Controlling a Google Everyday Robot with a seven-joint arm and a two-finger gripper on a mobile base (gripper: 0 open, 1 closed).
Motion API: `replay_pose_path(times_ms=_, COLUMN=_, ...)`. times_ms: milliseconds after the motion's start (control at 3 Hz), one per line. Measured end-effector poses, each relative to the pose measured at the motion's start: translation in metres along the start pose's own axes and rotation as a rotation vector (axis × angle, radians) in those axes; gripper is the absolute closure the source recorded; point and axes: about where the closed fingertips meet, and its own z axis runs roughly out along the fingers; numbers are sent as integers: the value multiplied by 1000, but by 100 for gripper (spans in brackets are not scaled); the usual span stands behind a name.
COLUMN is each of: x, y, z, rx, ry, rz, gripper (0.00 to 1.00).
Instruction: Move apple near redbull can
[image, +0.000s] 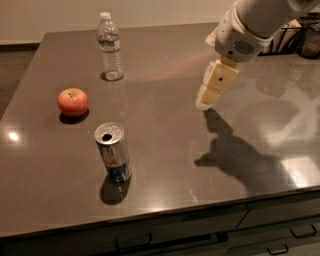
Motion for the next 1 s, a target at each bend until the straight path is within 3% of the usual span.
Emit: replay_pose_path(times_ms=1000, x=-98, y=-13, z=83, rx=-91, ry=-144, rz=-6, gripper=0)
